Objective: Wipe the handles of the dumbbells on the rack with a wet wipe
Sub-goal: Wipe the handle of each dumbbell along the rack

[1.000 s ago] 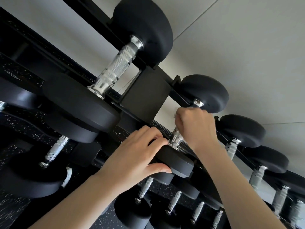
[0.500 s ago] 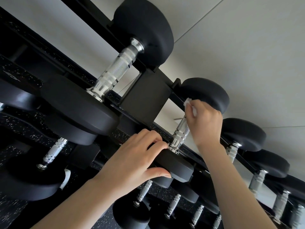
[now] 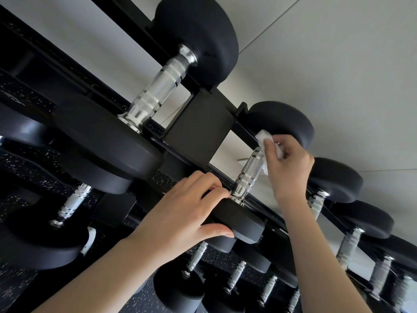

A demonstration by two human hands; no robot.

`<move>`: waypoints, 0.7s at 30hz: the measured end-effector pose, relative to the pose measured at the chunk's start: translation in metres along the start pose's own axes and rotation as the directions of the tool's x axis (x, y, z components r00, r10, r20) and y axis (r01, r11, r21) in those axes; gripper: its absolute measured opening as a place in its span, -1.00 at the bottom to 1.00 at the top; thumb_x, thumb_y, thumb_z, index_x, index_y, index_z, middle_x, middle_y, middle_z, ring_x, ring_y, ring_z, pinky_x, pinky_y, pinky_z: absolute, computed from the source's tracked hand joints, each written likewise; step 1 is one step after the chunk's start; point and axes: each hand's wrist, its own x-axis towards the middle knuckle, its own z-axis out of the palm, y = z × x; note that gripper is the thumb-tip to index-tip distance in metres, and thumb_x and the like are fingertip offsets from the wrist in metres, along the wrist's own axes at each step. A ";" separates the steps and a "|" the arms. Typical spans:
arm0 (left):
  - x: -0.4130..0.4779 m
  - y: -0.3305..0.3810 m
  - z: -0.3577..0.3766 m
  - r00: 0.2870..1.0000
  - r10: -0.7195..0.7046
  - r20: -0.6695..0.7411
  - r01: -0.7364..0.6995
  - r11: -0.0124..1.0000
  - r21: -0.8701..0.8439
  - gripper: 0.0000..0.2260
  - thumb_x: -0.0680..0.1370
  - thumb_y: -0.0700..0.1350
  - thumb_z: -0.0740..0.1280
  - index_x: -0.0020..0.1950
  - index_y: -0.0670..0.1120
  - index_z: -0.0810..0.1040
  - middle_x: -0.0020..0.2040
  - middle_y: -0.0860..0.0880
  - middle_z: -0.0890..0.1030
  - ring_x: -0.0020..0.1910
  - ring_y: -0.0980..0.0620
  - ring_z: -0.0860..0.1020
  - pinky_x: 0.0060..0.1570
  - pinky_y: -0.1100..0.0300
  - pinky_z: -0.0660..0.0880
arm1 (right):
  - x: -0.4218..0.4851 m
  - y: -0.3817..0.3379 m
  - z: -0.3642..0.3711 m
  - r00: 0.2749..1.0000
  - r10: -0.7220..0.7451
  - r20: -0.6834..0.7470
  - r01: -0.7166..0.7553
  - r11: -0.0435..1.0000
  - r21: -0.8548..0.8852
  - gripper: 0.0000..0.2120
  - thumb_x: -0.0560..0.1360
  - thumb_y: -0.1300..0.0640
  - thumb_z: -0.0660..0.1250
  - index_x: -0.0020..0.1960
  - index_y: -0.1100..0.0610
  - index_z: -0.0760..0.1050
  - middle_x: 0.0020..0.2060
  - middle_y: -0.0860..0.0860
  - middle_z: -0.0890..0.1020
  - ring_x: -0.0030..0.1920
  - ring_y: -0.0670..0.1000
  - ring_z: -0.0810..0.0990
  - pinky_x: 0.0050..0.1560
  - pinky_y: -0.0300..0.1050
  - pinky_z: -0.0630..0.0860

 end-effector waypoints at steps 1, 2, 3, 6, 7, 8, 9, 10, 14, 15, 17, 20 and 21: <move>0.000 0.000 0.000 1.000 -0.001 0.001 0.001 1.000 0.000 -0.53 0.47 0.24 0.30 0.17 -0.10 0.47 0.06 0.00 0.47 0.03 0.00 0.46 -0.04 0.06 0.51 | -0.003 0.001 -0.001 0.999 0.032 -0.026 -0.032 0.999 -0.001 -0.90 0.49 0.17 0.36 -0.15 0.21 0.55 -0.48 -0.18 0.42 -0.46 -0.16 0.46 -0.33 -0.53 0.31; 0.000 0.000 0.000 1.000 -0.004 0.001 0.004 1.000 -0.003 -0.53 0.47 0.24 0.30 0.17 -0.10 0.47 0.06 0.00 0.47 0.03 0.00 0.46 -0.04 0.06 0.51 | -0.006 0.003 -0.001 0.996 0.067 -0.055 -0.067 0.998 -0.004 -0.89 0.49 0.18 0.35 -0.14 0.23 0.54 -0.48 -0.18 0.41 -0.48 -0.14 0.43 -0.30 -0.56 0.29; 0.000 0.000 0.000 1.000 -0.008 -0.001 0.008 1.000 -0.008 -0.53 0.47 0.24 0.30 0.17 -0.10 0.47 0.06 0.00 0.47 0.03 0.01 0.46 -0.04 0.07 0.51 | -0.010 0.005 -0.002 0.991 0.106 -0.078 -0.106 0.994 -0.001 -0.88 0.50 0.19 0.34 -0.14 0.26 0.53 -0.50 -0.16 0.38 -0.49 -0.14 0.41 -0.28 -0.58 0.28; -0.001 0.001 0.000 1.000 -0.017 0.003 0.017 1.000 -0.012 -0.54 0.48 0.24 0.28 0.18 -0.09 0.46 0.07 0.01 0.46 0.05 0.02 0.45 0.00 0.08 0.50 | -0.020 0.007 -0.002 0.977 0.195 -0.091 -0.191 0.980 0.056 -0.88 0.50 0.19 0.34 -0.14 0.24 0.52 -0.55 -0.11 0.31 -0.50 -0.13 0.35 -0.36 -0.47 0.32; -0.001 0.001 -0.001 1.000 -0.017 0.009 0.017 1.000 -0.001 -0.54 0.48 0.24 0.27 0.18 -0.09 0.47 0.07 0.01 0.46 0.05 0.02 0.45 0.01 0.09 0.50 | -0.021 0.006 -0.002 0.974 0.207 -0.086 -0.201 0.976 0.081 -0.90 0.50 0.18 0.34 -0.15 0.22 0.52 -0.55 -0.10 0.31 -0.51 -0.13 0.34 -0.39 -0.41 0.33; 0.000 0.001 -0.001 1.000 -0.017 0.017 0.017 1.000 0.016 -0.53 0.48 0.25 0.27 0.17 -0.09 0.47 0.07 0.01 0.46 0.05 0.02 0.46 0.02 0.11 0.50 | -0.023 0.004 -0.002 0.972 0.220 -0.081 -0.211 0.971 0.110 -0.91 0.50 0.17 0.34 -0.15 0.19 0.52 -0.55 -0.09 0.33 -0.51 -0.12 0.33 -0.41 -0.37 0.32; 0.000 0.002 -0.003 0.999 -0.016 0.028 0.015 0.999 0.035 -0.53 0.47 0.25 0.26 0.17 -0.09 0.48 0.07 0.02 0.46 0.05 0.03 0.46 0.03 0.12 0.49 | -0.024 0.002 -0.004 0.969 0.236 -0.078 -0.223 0.964 0.144 -0.91 0.50 0.17 0.34 -0.15 0.17 0.52 -0.55 -0.07 0.35 -0.50 -0.12 0.32 -0.42 -0.35 0.31; 0.001 0.002 -0.004 0.999 -0.015 0.040 0.012 0.998 0.055 -0.52 0.47 0.26 0.25 0.16 -0.09 0.49 0.07 0.02 0.46 0.05 0.03 0.46 0.04 0.14 0.47 | -0.027 0.000 -0.007 0.965 0.252 -0.077 -0.235 0.955 0.181 -0.92 0.50 0.17 0.34 -0.16 0.16 0.52 -0.54 -0.05 0.35 -0.50 -0.11 0.31 -0.43 -0.35 0.29; 0.009 0.008 -0.013 0.995 0.000 0.099 -0.015 0.989 0.146 -0.52 0.43 0.29 0.23 0.11 -0.07 0.51 0.02 0.05 0.47 0.01 0.07 0.43 0.02 0.20 0.36 | -0.047 -0.003 -0.033 0.966 0.249 -0.067 -0.224 0.940 0.259 -0.92 0.50 0.14 0.34 -0.15 0.11 0.52 -0.48 -0.01 0.38 -0.45 -0.12 0.30 -0.40 -0.31 0.29; 0.011 0.010 -0.015 0.994 0.014 0.112 -0.034 0.984 0.173 -0.52 0.43 0.29 0.24 0.10 -0.07 0.52 0.02 0.05 0.47 0.00 0.06 0.44 0.01 0.18 0.36 | -0.053 -0.001 -0.041 0.971 0.233 -0.062 -0.212 0.946 0.244 -0.93 0.50 0.13 0.34 -0.14 0.10 0.52 -0.44 -0.01 0.45 -0.42 -0.12 0.35 -0.38 -0.28 0.32; 0.017 0.017 -0.018 0.991 0.047 0.125 -0.073 0.975 0.208 -0.51 0.45 0.30 0.23 0.09 -0.08 0.54 0.02 0.03 0.48 -0.01 0.03 0.46 0.00 0.13 0.38 | -0.065 0.006 -0.058 0.974 0.213 -0.072 -0.194 0.959 0.207 -0.96 0.50 0.15 0.35 -0.12 0.10 0.54 -0.32 -0.07 0.56 -0.30 -0.13 0.48 -0.29 -0.29 0.41; 0.030 0.038 -0.013 0.986 0.112 0.126 -0.139 0.963 0.230 -0.51 0.49 0.29 0.20 0.07 -0.11 0.58 0.02 0.01 0.52 -0.01 0.01 0.48 0.01 0.12 0.38 | -0.081 0.023 -0.083 0.957 0.268 -0.111 -0.240 0.947 0.215 -0.97 0.49 0.16 0.36 -0.11 0.05 0.54 -0.22 -0.15 0.59 -0.17 -0.16 0.52 -0.21 -0.42 0.41; 0.034 0.046 -0.007 0.982 0.133 0.134 -0.161 0.959 0.232 -0.52 0.50 0.28 0.19 0.07 -0.11 0.58 0.02 0.00 0.52 0.00 0.02 0.48 0.02 0.12 0.38 | -0.087 0.031 -0.091 0.949 0.291 -0.125 -0.259 0.940 0.223 -0.96 0.49 0.16 0.36 -0.10 0.04 0.54 -0.21 -0.15 0.59 -0.16 -0.18 0.53 -0.21 -0.44 0.41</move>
